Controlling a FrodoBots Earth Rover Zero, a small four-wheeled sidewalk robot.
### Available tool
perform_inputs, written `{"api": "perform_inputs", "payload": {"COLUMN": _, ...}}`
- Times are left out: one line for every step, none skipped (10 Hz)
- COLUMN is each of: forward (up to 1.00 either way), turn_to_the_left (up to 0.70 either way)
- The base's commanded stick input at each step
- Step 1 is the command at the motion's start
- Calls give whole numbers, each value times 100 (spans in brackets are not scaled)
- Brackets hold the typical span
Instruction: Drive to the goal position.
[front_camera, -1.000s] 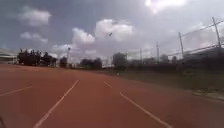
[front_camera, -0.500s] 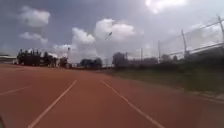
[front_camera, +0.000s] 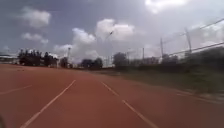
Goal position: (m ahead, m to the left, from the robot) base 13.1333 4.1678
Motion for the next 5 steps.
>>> {"api": "perform_inputs", "payload": {"forward": 70, "turn_to_the_left": 0}}
{"api": "perform_inputs", "payload": {"forward": 70, "turn_to_the_left": 0}}
{"api": "perform_inputs", "payload": {"forward": 70, "turn_to_the_left": 0}}
{"api": "perform_inputs", "payload": {"forward": 70, "turn_to_the_left": 0}}
{"api": "perform_inputs", "payload": {"forward": 70, "turn_to_the_left": 0}}
